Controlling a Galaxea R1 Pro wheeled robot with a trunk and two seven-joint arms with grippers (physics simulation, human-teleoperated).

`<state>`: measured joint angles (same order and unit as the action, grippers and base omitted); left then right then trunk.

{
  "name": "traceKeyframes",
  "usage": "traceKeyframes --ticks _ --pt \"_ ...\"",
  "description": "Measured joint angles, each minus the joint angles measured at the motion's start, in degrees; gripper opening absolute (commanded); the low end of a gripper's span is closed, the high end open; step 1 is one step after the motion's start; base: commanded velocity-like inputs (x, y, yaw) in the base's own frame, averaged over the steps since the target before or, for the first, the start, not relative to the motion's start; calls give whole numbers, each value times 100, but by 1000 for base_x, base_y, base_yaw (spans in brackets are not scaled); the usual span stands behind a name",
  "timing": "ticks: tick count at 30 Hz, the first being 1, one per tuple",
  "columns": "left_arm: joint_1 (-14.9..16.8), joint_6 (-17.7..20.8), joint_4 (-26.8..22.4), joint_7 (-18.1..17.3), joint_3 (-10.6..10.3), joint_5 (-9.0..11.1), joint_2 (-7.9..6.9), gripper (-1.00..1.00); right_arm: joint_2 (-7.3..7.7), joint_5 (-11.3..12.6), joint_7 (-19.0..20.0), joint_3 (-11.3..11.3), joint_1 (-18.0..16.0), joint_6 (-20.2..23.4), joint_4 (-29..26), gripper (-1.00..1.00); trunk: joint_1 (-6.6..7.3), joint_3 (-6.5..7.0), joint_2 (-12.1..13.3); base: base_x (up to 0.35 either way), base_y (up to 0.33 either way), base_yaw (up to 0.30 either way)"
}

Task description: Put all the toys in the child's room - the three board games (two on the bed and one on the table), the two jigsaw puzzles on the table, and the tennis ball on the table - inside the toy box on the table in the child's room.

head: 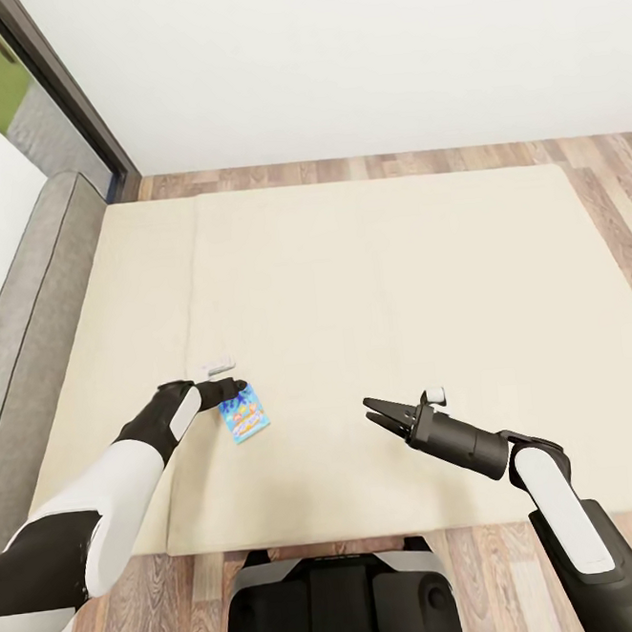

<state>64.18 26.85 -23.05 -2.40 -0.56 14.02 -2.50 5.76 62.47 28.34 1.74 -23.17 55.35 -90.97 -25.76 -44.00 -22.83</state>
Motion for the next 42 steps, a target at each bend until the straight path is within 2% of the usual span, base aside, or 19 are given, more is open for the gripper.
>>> traceKeyframes --ticks 32,42 --pt "-35 -51 0 -27 0 -5 -9 100 -3 0 0 0 0 0 0 100 0 -268 0 0 0 0" --pt "-37 -52 0 -27 0 -12 -8 100 -11 1 -5 18 0 -3 4 100 0 -295 0 0 0 0"
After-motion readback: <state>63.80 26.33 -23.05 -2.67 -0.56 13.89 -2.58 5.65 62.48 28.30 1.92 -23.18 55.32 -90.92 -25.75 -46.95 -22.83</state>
